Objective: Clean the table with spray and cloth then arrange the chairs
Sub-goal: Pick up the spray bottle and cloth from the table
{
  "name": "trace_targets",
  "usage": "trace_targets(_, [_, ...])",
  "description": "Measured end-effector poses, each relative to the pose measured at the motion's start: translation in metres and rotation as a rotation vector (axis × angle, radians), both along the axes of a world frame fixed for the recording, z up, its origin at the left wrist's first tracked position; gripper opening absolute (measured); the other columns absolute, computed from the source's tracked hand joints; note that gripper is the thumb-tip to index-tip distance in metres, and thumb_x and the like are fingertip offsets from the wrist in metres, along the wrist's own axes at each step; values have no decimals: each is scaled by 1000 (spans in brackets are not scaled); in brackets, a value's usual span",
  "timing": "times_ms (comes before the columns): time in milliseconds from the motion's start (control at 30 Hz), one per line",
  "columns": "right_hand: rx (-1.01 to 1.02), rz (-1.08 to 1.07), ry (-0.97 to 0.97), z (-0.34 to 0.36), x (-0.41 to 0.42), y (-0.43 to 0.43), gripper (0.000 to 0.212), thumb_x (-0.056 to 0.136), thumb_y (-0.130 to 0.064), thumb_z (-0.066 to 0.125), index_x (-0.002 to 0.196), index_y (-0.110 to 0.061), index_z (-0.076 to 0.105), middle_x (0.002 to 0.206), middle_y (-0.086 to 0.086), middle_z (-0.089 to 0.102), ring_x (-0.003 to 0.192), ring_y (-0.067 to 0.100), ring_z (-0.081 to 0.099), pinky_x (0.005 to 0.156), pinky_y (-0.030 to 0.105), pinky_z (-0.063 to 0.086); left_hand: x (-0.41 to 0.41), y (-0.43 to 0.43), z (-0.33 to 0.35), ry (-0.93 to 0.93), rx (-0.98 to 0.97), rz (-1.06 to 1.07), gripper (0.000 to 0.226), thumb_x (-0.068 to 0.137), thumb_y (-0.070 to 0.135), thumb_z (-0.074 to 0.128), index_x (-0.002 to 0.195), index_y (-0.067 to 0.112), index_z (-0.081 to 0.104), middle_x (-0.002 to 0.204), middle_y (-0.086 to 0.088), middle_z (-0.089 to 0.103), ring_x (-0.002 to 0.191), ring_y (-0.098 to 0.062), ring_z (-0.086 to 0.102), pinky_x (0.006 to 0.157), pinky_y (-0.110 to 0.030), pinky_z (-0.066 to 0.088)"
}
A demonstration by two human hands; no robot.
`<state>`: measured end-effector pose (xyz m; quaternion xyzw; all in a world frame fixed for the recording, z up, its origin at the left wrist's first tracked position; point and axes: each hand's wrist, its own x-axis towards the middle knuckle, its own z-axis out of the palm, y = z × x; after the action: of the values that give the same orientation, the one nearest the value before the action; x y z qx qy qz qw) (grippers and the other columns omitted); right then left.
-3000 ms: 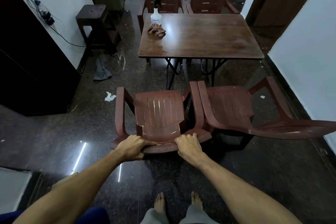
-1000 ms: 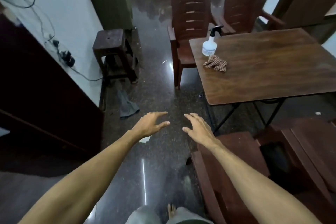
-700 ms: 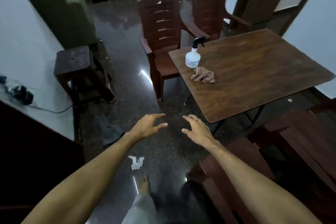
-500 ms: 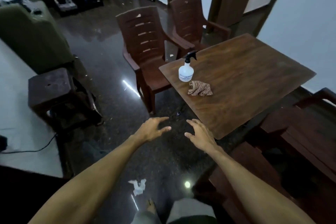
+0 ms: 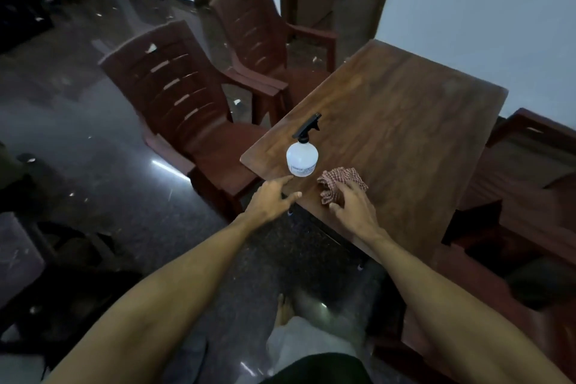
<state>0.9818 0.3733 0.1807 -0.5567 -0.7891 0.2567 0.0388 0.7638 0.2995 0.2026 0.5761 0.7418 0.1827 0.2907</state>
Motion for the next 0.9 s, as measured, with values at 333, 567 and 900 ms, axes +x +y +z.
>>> trace_targets(333, [-187, -185, -139, -23, -49, 59, 99, 81, -35, 79, 156, -39, 15, 165, 9, 1, 149, 39, 8, 115, 59, 27, -56, 134, -30, -258, 63, -49, 101, 79, 46, 83, 159, 16, 29, 162, 0, 37, 146, -17, 37, 118, -38, 34])
trace_targets(567, [-141, -415, -57, -31, -79, 64, 60, 83, -1, 62, 138, -23, 57, 154, 9, 32, 139, 36, 31, 106, 34, 33, -60, 173, -44, -409, 150, -275, 18, 91, 25, 75, 106, 20, 66, 95, 12, 70, 93, -2, 65, 82, -37, 54])
trace_targets(900, [68, -834, 35, 3, -118, 11, 81, 61, 16, 56, 132, -23, 64, 149, 5, 46, 135, 28, 43, 112, 32, 34, -86, 194, -11, -411, 185, -609, 24, 91, 43, 66, 101, 22, 64, 86, 13, 68, 86, -15, 68, 75, -44, 54])
